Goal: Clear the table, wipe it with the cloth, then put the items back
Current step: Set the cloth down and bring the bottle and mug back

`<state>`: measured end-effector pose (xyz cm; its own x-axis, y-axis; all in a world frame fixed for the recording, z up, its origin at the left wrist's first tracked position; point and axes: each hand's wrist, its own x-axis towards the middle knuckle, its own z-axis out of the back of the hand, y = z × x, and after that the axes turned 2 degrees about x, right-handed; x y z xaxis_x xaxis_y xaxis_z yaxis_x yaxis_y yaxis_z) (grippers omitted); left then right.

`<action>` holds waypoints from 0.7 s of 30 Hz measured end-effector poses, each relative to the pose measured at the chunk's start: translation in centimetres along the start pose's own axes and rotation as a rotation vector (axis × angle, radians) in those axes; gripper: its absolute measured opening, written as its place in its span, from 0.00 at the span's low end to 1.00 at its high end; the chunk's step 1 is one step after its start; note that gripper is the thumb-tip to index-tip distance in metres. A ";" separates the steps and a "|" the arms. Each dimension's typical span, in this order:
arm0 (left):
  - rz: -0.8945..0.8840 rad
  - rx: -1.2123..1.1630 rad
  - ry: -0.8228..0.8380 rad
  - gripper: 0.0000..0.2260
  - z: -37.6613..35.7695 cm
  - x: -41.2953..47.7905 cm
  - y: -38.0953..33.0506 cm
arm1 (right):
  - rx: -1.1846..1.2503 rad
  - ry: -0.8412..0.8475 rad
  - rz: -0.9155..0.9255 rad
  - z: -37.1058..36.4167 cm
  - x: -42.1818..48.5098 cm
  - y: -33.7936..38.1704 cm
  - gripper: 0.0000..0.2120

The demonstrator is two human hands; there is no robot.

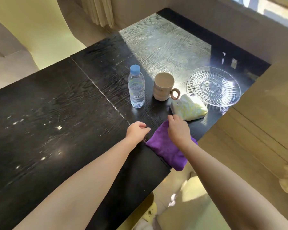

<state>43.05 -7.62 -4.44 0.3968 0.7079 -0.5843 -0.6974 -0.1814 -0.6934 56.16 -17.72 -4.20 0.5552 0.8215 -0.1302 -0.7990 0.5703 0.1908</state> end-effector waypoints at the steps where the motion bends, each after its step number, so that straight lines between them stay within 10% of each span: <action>1: -0.019 -0.001 -0.016 0.18 0.9 0.4 -0.6 | -0.003 0.010 -0.006 0.6 0.4 0.0 0.12; 10: -0.250 0.003 -0.137 0.47 8.3 5.1 -6.8 | 0.279 -0.163 -0.180 5.9 7.4 -1.0 0.18; 21: -0.344 -0.065 -0.180 0.34 7.1 6.2 -8.6 | 0.468 -0.140 -0.291 4.1 10.8 -1.1 0.12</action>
<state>47.31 3.16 0.91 0.4852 0.8425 -0.2339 -0.5004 0.0482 -0.8645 64.03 -9.50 -1.83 0.7880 0.6043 -0.1179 -0.4384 0.6852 0.5816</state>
